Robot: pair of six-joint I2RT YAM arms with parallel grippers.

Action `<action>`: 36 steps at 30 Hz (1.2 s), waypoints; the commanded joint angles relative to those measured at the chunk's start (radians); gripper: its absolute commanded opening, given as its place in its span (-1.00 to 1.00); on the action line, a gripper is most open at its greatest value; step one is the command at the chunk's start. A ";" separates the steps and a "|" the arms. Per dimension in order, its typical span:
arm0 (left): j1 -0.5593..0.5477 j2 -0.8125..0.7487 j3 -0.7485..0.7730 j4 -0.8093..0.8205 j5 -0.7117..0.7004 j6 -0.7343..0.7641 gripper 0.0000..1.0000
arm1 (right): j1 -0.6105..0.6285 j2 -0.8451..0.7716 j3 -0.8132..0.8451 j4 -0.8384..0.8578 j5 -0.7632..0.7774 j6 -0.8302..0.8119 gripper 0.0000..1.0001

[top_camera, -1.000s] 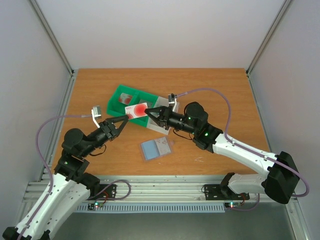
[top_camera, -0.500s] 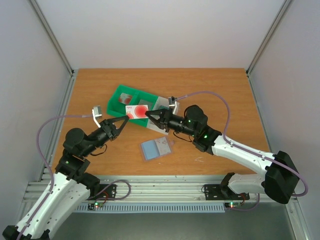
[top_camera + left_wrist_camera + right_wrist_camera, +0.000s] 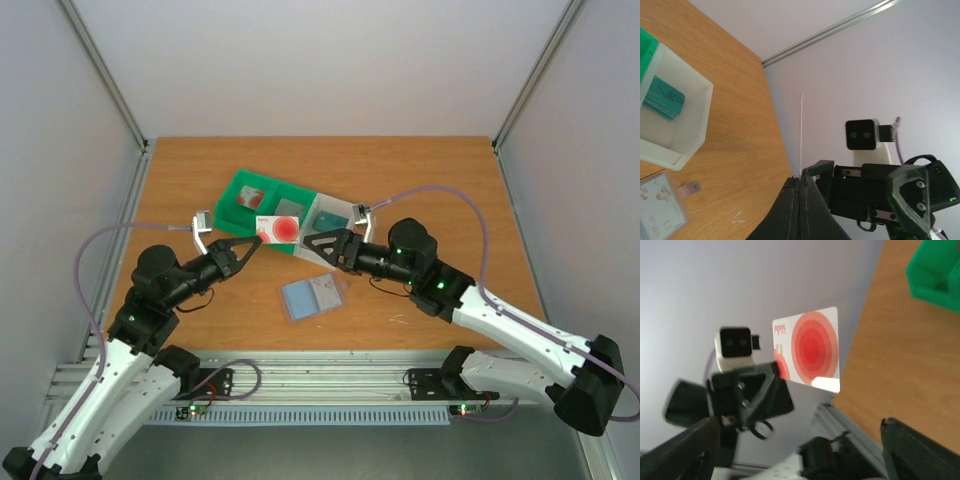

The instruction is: Take the credit cards out of the card holder

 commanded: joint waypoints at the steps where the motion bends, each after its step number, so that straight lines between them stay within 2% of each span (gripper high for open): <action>1: -0.002 0.050 0.081 -0.081 0.048 0.111 -0.99 | 0.001 -0.082 0.040 -0.261 0.041 -0.218 0.95; 6: 0.002 0.104 0.175 -0.254 0.015 0.216 -0.99 | 0.001 -0.156 0.071 -0.481 0.117 -0.352 0.97; 11: 0.031 0.193 0.264 -0.376 -0.007 0.345 -0.99 | 0.000 -0.192 0.066 -0.563 0.135 -0.418 0.97; 14: 0.074 0.257 0.279 -0.380 0.024 0.405 -0.99 | 0.001 -0.204 0.073 -0.601 0.116 -0.449 0.97; 20: 0.231 0.396 0.286 -0.365 0.141 0.479 -0.99 | 0.001 -0.235 0.081 -0.662 0.114 -0.523 0.97; 26: 0.352 0.512 0.316 -0.379 0.186 0.564 -0.99 | 0.002 -0.236 0.090 -0.721 0.091 -0.553 0.97; 32: 0.469 0.666 0.433 -0.487 0.221 0.673 -0.99 | 0.001 -0.234 0.086 -0.732 0.058 -0.566 0.97; 36: 0.501 0.742 0.493 -0.494 0.219 0.723 -0.99 | 0.001 -0.234 0.094 -0.744 0.074 -0.571 0.97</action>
